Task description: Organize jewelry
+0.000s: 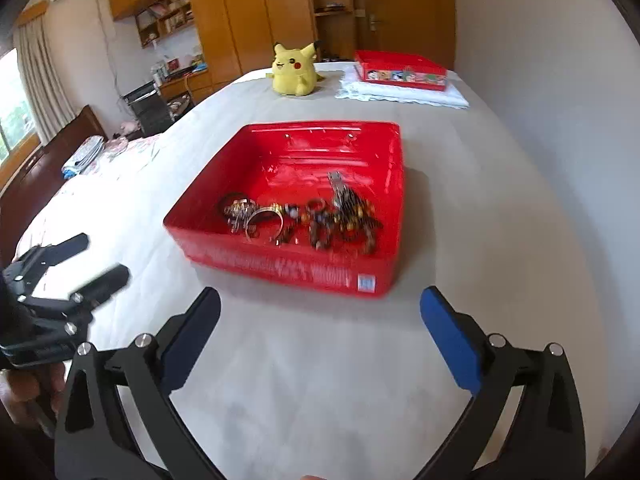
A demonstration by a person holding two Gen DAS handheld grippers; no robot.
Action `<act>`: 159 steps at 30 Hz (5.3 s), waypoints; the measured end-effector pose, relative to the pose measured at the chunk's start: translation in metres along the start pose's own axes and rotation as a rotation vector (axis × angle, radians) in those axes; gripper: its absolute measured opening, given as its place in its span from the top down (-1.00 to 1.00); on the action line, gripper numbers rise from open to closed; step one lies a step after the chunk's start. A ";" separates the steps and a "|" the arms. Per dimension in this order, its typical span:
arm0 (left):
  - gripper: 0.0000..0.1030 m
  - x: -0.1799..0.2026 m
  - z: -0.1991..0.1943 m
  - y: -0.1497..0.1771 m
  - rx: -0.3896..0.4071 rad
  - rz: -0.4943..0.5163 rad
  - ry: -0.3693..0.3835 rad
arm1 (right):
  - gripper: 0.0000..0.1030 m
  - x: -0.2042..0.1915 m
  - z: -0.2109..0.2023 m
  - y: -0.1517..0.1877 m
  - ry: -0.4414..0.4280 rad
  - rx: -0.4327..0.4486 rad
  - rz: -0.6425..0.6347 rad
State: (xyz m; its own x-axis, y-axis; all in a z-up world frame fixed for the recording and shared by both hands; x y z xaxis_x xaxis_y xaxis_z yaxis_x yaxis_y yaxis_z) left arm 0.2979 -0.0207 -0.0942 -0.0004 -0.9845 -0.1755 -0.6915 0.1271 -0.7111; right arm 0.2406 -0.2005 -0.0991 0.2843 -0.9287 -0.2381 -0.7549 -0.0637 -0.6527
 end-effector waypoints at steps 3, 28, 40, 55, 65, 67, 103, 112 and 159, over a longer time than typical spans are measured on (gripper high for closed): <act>-0.92 -0.006 -0.023 0.009 0.013 -0.010 -0.039 | -0.93 -0.004 -0.014 0.016 0.078 0.024 -0.017; -0.92 0.006 -0.055 0.018 -0.051 -0.030 0.030 | -0.93 -0.021 -0.020 0.010 0.099 -0.034 -0.034; -0.92 0.000 -0.037 0.000 -0.053 -0.037 0.013 | -0.93 -0.016 -0.006 0.010 0.108 -0.055 -0.041; -0.92 -0.002 -0.027 -0.012 -0.028 -0.055 0.010 | -0.93 -0.017 0.004 0.002 0.117 -0.045 -0.057; -0.92 -0.005 -0.019 -0.016 -0.009 -0.050 -0.008 | -0.93 -0.015 0.007 0.002 0.132 -0.042 -0.066; -0.92 -0.003 -0.020 -0.018 -0.003 -0.042 -0.004 | -0.93 -0.014 0.007 0.002 0.134 -0.039 -0.065; -0.91 -0.002 0.000 -0.030 0.011 -0.033 -0.013 | -0.93 -0.015 0.032 -0.018 0.108 -0.045 -0.053; -0.91 -0.002 0.008 -0.030 -0.003 -0.034 -0.006 | -0.93 -0.012 0.039 -0.022 0.106 -0.053 -0.047; -0.90 0.002 0.010 -0.029 -0.022 -0.037 0.010 | -0.93 -0.007 0.037 -0.023 0.109 -0.048 -0.044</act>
State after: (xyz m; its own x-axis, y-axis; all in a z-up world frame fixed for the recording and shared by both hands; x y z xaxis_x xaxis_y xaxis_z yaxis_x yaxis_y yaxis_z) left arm 0.3247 -0.0253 -0.0808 0.0183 -0.9896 -0.1428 -0.7068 0.0882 -0.7019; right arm 0.2779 -0.1793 -0.1087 0.2534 -0.9588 -0.1287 -0.7713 -0.1199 -0.6251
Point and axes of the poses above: each gripper's, at about its wrist camera, not at the fingertips, and z roughly the way its jaws point, x to its right, y to its underside, the point moved 9 cm from there along z, roughly the way its jaws point, and after that the axes turned 10 degrees about -y, right-handed, at the moved point
